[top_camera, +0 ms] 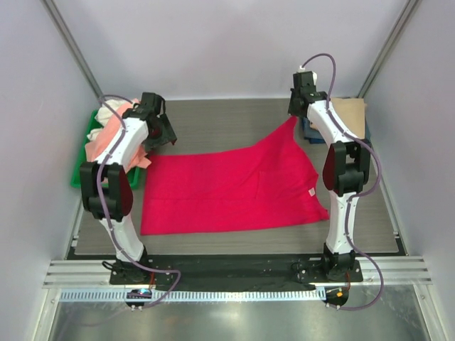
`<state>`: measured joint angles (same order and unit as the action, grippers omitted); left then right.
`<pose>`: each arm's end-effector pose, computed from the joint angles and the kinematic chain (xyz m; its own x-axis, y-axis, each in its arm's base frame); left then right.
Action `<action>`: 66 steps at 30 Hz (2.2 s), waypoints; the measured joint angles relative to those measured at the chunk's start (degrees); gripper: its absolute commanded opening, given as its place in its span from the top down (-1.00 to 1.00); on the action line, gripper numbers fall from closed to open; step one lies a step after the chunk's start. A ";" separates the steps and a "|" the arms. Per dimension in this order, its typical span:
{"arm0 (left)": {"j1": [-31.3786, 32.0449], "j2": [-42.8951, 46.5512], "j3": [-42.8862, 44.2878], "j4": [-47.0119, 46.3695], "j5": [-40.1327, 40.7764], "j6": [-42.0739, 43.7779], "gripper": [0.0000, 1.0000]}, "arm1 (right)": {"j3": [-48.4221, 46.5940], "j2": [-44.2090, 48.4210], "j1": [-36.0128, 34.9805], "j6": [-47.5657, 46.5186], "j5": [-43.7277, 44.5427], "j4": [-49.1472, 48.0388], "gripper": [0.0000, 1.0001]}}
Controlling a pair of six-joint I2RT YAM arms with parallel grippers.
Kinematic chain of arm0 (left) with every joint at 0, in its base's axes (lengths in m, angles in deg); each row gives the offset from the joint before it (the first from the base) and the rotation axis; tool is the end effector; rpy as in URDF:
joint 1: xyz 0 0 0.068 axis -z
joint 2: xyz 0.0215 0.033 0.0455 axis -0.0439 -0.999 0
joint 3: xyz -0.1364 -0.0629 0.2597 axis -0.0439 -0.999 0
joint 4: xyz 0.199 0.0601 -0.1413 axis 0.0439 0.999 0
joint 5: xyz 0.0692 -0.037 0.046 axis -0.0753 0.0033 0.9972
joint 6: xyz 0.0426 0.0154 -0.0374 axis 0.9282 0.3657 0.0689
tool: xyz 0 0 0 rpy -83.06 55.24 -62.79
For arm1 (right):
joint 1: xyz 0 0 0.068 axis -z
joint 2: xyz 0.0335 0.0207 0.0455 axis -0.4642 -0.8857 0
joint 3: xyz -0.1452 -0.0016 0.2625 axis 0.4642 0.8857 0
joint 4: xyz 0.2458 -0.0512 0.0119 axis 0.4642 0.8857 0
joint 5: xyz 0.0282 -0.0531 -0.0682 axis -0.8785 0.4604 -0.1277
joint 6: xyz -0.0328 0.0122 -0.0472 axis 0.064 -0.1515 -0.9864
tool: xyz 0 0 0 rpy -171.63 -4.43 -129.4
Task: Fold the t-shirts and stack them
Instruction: Fold the tshirt
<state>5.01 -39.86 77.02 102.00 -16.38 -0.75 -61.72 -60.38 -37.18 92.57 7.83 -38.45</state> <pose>0.3804 -0.0447 0.3031 -0.7554 -0.4529 -0.4736 -0.4224 0.8891 -0.1764 0.5054 0.0744 0.2935 -0.6493 0.1226 -0.7506 0.1695 0.9854 0.0143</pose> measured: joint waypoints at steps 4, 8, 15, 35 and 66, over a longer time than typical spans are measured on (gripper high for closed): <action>0.90 -8.52 8.20 3.02 1.60 0.07 -0.40 | 1.36 0.00 1.62 0.02 -0.04 0.31 0.98; 2.05 -15.69 17.05 6.49 4.85 0.20 -0.38 | 2.32 0.00 3.06 0.04 -0.33 0.35 0.98; 2.60 -23.76 23.23 10.47 9.46 -0.17 -0.32 | 3.15 0.00 4.92 0.02 -1.07 0.35 0.98; -0.37 -33.27 27.58 11.08 15.32 -3.50 -0.45 | 4.24 0.00 5.90 1.73 -8.72 -0.96 0.98; -1.31 -27.10 15.02 -2.21 14.23 -7.45 0.61 | 4.57 -0.63 5.90 3.06 -12.48 -1.49 0.98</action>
<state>3.70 -66.96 92.04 99.79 -2.15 -8.21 -57.15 -61.01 -31.28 95.63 -4.65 -39.93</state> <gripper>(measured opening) 0.246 0.038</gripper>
